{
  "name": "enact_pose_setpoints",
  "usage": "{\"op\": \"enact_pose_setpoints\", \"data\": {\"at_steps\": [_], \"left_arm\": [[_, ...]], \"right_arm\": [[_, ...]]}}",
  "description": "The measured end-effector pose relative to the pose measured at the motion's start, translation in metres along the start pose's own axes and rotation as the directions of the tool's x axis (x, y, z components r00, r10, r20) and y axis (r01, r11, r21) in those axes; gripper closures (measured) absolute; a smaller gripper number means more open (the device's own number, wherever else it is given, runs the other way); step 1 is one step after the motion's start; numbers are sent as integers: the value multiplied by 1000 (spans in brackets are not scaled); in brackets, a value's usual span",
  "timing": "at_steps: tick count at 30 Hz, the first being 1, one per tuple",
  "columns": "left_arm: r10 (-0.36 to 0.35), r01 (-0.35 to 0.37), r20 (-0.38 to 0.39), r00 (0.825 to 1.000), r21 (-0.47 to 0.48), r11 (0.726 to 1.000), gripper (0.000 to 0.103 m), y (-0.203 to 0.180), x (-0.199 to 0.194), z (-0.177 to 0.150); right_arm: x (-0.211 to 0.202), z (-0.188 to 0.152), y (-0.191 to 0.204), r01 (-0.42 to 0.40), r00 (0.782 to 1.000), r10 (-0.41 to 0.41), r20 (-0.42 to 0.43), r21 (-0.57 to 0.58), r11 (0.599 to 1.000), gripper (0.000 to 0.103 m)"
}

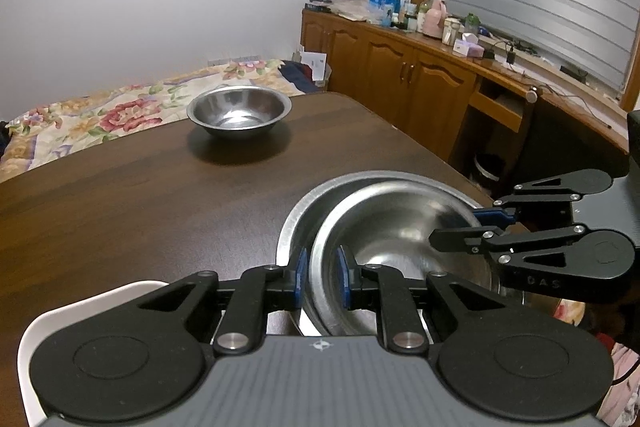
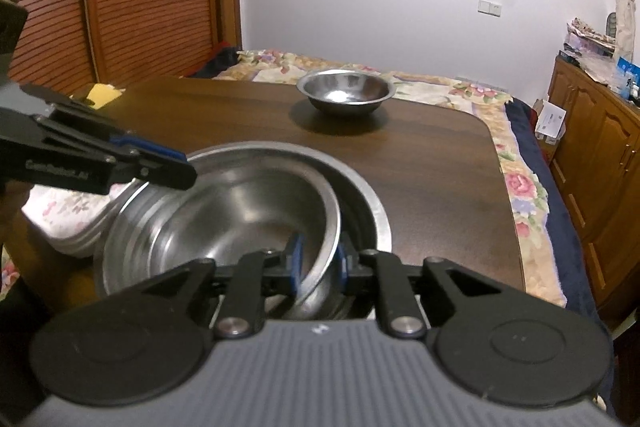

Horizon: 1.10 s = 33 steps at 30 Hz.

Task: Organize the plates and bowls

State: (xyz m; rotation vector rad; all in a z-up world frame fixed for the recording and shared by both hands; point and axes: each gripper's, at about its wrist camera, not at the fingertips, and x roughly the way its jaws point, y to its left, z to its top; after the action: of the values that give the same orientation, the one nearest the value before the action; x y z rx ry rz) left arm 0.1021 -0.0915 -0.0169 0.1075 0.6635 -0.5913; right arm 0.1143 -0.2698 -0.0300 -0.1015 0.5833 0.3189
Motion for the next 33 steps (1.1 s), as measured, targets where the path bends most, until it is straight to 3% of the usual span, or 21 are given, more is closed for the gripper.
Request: {"op": "enact_pose_setpoints", "data": {"at_steps": [12, 16, 20, 30, 33], "left_arm": [[-12, 11, 48, 999, 12, 1000, 82, -1, -6, 18], [9, -11, 79, 997, 21, 1000, 61, 5, -5, 33], [31, -33, 108, 994, 15, 999, 44, 12, 2, 50], [119, -116, 129, 984, -28, 993, 24, 35, 38, 91], [142, -136, 122, 982, -56, 989, 23, 44, 52, 95]], "right_arm": [[-7, 14, -10, -15, 997, 13, 81, 32, 999, 79], [-6, 32, -25, -12, 993, 8, 119, 32, 999, 74], [1, 49, -44, -12, 989, 5, 145, 43, 999, 58], [45, 78, -80, -35, 987, 27, 159, 53, 998, 27], [62, 86, -86, -52, 988, 43, 150, 59, 997, 24]]}}
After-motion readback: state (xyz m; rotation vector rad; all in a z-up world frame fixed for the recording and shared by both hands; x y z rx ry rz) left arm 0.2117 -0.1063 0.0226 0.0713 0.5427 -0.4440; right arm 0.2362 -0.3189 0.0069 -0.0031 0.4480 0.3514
